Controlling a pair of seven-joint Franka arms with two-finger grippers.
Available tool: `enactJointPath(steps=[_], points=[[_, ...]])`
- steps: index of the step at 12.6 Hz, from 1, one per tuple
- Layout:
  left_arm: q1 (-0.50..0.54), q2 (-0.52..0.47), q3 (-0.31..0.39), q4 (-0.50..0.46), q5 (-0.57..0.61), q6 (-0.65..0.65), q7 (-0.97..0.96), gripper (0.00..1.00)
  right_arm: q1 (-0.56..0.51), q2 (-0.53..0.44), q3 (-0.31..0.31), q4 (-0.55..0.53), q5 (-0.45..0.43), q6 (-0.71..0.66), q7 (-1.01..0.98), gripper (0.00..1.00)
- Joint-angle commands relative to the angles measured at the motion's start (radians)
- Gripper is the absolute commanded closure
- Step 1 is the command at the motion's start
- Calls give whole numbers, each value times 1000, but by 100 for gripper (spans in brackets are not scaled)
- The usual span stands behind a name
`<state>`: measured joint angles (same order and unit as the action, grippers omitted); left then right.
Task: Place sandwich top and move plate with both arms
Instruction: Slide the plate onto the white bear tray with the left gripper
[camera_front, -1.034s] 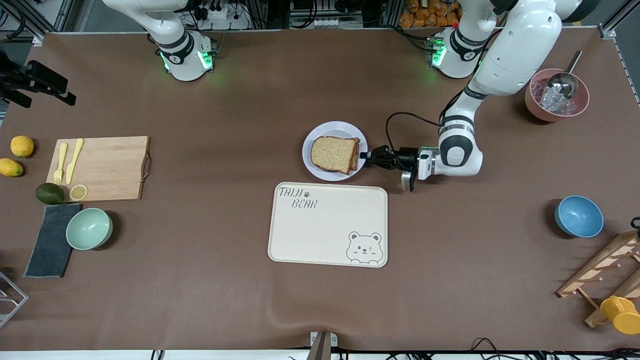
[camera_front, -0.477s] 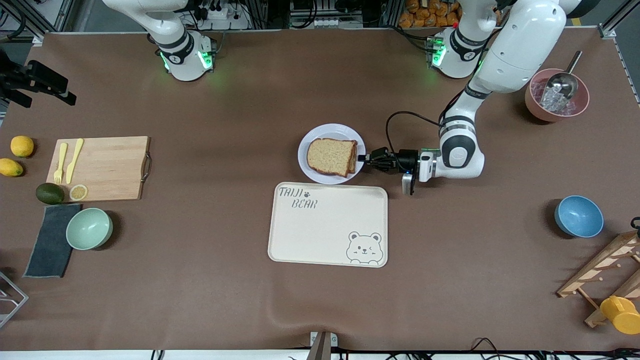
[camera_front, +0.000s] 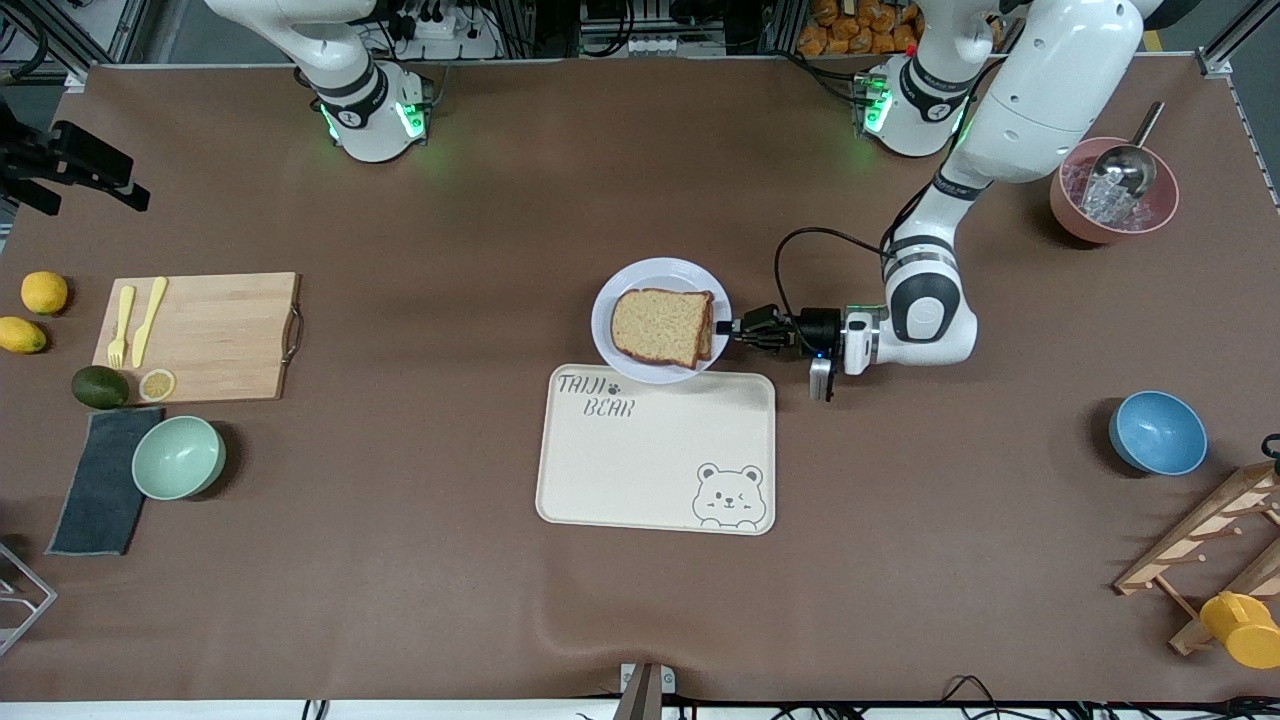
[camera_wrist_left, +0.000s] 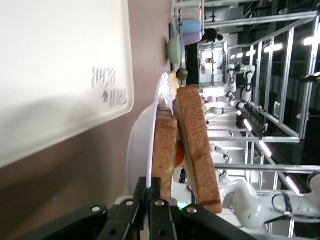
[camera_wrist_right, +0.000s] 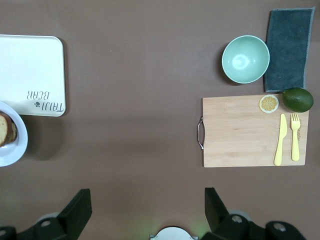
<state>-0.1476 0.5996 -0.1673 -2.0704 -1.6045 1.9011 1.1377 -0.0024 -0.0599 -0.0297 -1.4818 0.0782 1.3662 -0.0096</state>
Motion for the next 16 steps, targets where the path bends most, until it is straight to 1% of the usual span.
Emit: enactJointPath(steps=[1, 3, 7, 8, 12, 16], points=[[-1, 11, -8, 51, -54, -20, -26, 100, -4, -5, 4, 1, -17, -9, -3, 0], [-3, 14, -8, 72, -75, -20, -59, 100, -4, -3, 4, 1, -17, -7, -3, 0], [2, 34, -6, 130, -78, -16, -108, 100, -4, -1, 4, 0, -17, -6, -3, 0], [0, 45, -5, 145, -78, -10, -124, 100, -4, -1, 4, 0, -15, -7, -1, 0], [3, 130, 0, 266, -74, 22, -136, 100, -2, -1, 2, -2, -15, -7, -3, 0], [6, 166, 8, 325, -63, 44, -165, 100, -2, -1, 4, -2, -15, -7, -3, 0]])
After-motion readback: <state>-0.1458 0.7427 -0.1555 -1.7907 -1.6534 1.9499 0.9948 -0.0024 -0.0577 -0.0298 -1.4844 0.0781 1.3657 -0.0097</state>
